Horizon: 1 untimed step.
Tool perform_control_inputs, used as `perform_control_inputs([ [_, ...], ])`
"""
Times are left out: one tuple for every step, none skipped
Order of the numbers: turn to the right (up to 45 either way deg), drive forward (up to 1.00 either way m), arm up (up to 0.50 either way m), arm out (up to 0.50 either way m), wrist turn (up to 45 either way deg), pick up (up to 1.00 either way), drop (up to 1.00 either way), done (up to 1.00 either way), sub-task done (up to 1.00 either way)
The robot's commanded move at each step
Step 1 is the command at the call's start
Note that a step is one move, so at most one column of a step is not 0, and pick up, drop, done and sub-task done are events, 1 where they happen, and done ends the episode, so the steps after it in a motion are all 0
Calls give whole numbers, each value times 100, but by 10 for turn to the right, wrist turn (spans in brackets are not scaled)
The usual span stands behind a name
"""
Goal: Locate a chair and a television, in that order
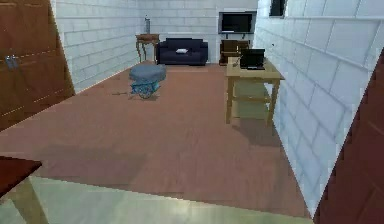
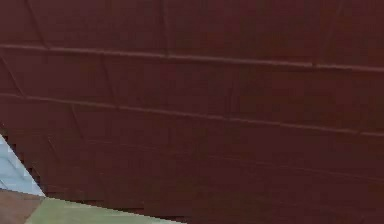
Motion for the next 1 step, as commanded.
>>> perform_control_inputs([
  [0, 100, 0, 0, 0, 0, 0, 0, 0],
])
